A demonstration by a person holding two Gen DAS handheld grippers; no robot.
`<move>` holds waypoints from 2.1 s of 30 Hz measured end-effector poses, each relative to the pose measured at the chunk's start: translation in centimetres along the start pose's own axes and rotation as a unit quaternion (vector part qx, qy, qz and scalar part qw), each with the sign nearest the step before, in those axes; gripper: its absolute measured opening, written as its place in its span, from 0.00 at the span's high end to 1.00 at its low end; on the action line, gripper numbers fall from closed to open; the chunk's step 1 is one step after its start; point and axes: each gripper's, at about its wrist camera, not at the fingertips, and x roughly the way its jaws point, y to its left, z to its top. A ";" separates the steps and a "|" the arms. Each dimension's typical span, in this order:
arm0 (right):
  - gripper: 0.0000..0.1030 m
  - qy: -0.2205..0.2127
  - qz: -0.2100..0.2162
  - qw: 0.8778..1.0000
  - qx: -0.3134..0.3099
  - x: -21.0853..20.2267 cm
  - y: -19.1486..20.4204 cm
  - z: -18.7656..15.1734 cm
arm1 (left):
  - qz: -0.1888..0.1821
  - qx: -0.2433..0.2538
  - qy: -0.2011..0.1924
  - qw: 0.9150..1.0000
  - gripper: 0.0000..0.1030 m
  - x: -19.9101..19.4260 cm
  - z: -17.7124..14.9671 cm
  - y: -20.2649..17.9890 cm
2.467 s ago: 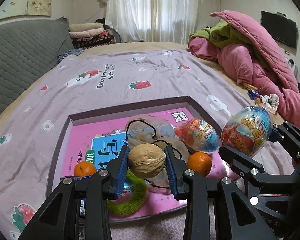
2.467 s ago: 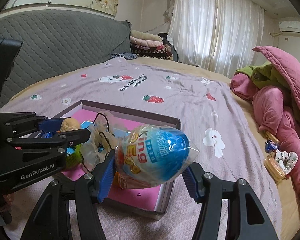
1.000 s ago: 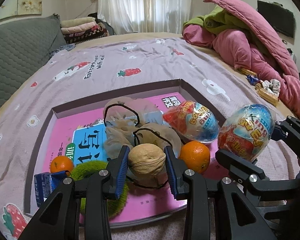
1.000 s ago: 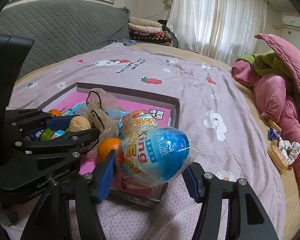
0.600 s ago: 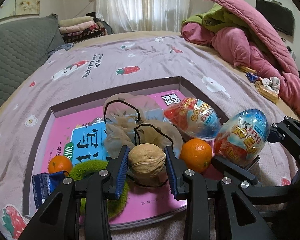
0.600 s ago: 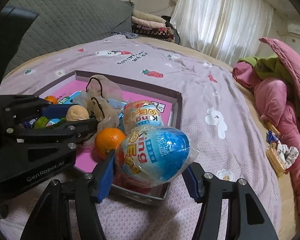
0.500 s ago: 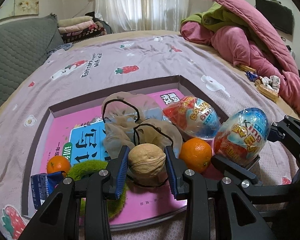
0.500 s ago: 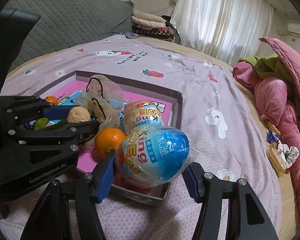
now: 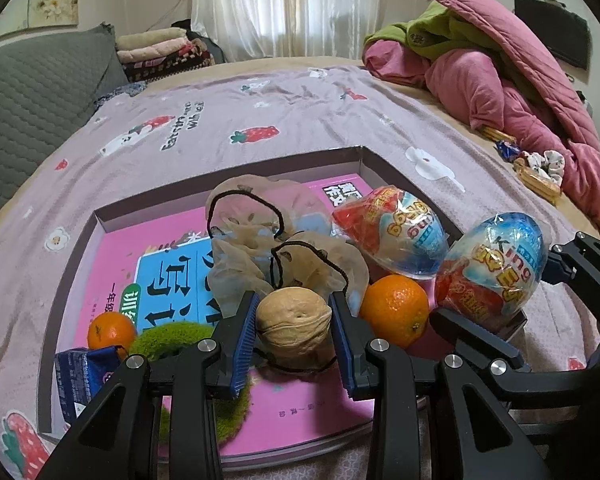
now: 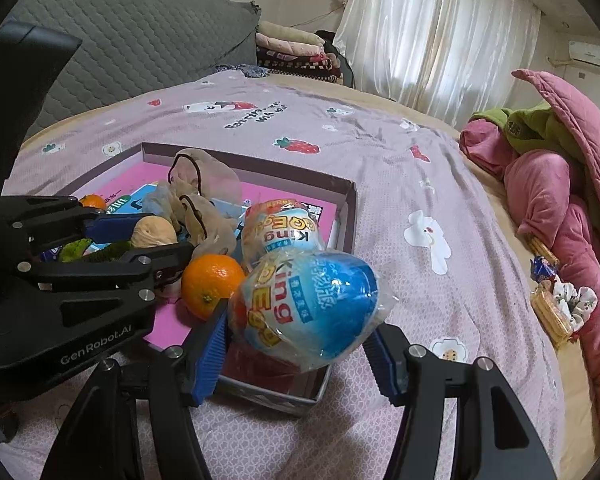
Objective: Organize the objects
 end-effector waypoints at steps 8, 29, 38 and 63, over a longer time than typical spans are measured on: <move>0.33 0.012 0.024 0.999 0.026 0.0 -1.1 -0.1 | -0.002 0.008 0.006 1.000 0.65 0.0 -0.3 -0.1; 0.28 0.015 0.039 0.999 0.033 -0.6 -1.3 0.0 | -0.029 0.001 0.017 0.999 0.60 -1.2 -1.4 0.2; 0.27 -0.002 0.045 0.998 0.046 -1.7 -1.9 0.3 | -0.029 -0.002 0.016 0.999 0.59 -1.7 -1.8 0.3; 0.19 -0.073 0.062 0.993 0.068 -4.9 -2.4 1.1 | -0.010 -0.010 -0.006 1.000 0.48 -5.4 -1.3 0.9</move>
